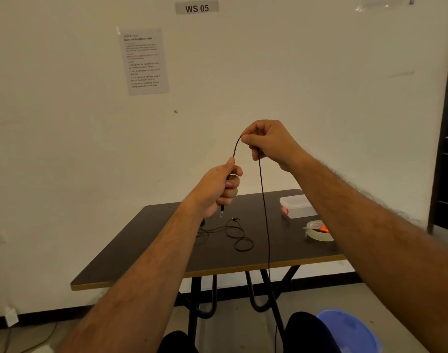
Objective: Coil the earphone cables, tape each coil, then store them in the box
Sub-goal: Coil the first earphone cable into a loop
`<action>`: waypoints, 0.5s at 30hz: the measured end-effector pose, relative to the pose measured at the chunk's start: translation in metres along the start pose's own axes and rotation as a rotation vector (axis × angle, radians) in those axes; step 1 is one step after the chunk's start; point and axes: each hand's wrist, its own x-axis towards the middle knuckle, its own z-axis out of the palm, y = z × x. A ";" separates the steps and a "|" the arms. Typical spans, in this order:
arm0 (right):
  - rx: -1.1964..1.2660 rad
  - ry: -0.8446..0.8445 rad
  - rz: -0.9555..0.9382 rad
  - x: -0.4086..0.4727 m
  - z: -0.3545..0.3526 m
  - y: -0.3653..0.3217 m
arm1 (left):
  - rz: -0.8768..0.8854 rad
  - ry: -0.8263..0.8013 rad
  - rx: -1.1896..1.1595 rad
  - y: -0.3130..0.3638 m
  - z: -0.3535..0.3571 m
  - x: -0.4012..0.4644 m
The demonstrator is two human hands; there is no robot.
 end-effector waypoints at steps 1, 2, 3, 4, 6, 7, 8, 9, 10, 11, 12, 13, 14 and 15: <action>0.015 0.020 0.007 0.000 0.001 0.002 | -0.001 -0.004 -0.009 -0.001 0.003 -0.002; 0.032 0.035 0.015 -0.001 0.004 0.004 | -0.004 -0.008 -0.019 -0.003 0.005 -0.003; 0.047 0.047 0.021 -0.002 0.006 0.005 | -0.006 -0.011 -0.029 -0.005 0.008 -0.005; 0.069 0.057 0.029 -0.003 0.008 0.008 | -0.010 -0.011 -0.040 -0.007 0.010 -0.007; 0.110 0.079 0.039 -0.010 0.013 0.011 | -0.014 -0.014 -0.073 -0.012 0.016 -0.011; 0.128 0.080 0.049 -0.014 0.016 0.012 | -0.017 -0.014 -0.095 -0.015 0.018 -0.013; 0.156 0.075 0.068 -0.018 0.020 0.016 | -0.022 -0.017 -0.118 -0.018 0.021 -0.016; 0.176 0.067 0.094 -0.025 0.023 0.020 | -0.022 -0.024 -0.138 -0.021 0.023 -0.019; 0.209 0.056 0.119 -0.031 0.026 0.024 | -0.017 -0.035 -0.155 -0.023 0.025 -0.022; 0.228 0.041 0.139 -0.039 0.029 0.029 | -0.008 -0.049 -0.171 -0.026 0.028 -0.026; 0.250 0.018 0.165 -0.047 0.034 0.035 | 0.004 -0.066 -0.188 -0.028 0.030 -0.029; 0.254 -0.020 0.187 -0.057 0.038 0.040 | 0.016 -0.085 -0.207 -0.030 0.032 -0.032; 0.260 -0.068 0.221 -0.066 0.048 0.048 | 0.028 -0.101 -0.228 -0.032 0.034 -0.035; 0.248 -0.118 0.245 -0.076 0.056 0.053 | 0.040 -0.112 -0.248 -0.033 0.035 -0.038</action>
